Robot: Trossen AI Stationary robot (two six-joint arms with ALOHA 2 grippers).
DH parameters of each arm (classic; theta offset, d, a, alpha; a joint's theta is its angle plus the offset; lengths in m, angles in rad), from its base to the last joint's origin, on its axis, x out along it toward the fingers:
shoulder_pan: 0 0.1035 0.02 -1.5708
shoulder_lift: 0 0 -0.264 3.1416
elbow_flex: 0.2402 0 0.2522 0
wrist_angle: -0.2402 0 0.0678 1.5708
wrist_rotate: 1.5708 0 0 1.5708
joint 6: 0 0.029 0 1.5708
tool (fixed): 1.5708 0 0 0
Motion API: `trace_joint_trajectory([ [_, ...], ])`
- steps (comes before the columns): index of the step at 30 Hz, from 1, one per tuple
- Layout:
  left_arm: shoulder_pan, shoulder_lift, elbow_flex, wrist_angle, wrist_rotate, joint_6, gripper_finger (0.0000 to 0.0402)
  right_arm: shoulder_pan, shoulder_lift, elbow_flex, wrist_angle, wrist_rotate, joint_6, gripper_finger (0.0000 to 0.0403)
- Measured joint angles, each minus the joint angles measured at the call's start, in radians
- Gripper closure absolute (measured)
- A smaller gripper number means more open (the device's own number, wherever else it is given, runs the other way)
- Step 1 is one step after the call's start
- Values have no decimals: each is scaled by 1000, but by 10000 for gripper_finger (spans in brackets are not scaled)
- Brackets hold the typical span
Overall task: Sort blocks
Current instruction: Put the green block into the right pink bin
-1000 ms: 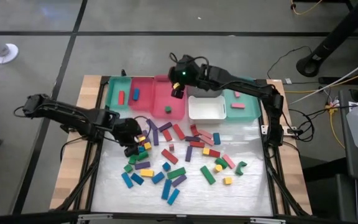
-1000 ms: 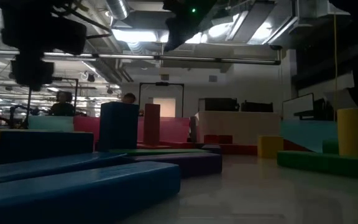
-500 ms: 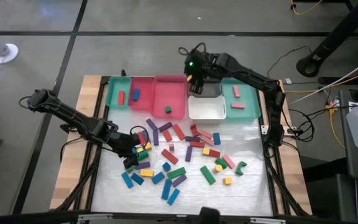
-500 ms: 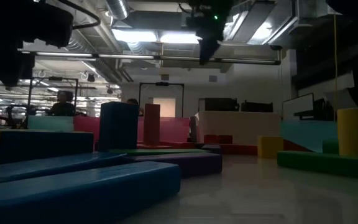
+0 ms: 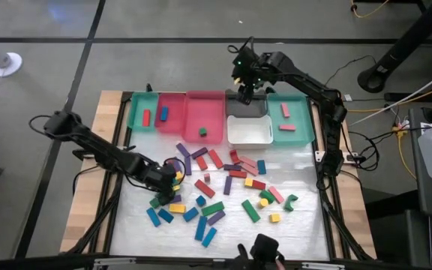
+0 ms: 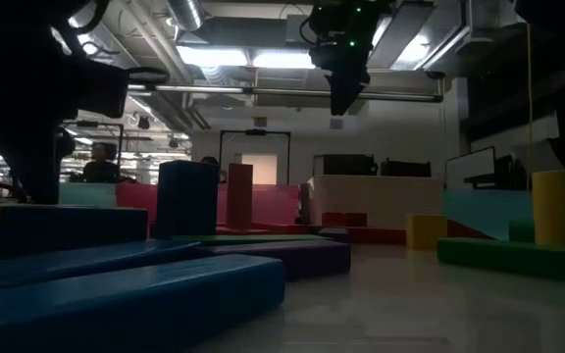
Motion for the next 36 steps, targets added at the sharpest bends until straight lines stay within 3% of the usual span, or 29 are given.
trace_joint_trajectory([
  [5,0,49,0,0,-34,2,194,2,0,0,0,-26,0,192],
  [12,-1,124,3,3,-41,28,196,2,0,0,-44,-203,0,192],
  [20,1,127,5,8,-44,31,282,67,0,0,-73,-427,-5,192],
  [22,1,128,11,11,-42,17,283,98,0,0,-73,-461,-29,192],
  [29,19,100,63,41,-20,-26,283,216,0,0,-70,-365,-53,192],
  [32,38,51,86,37,-21,-22,283,238,0,0,-86,-296,-53,192],
  [36,87,-31,115,35,-46,14,283,238,0,0,-138,-279,-54,192],
])
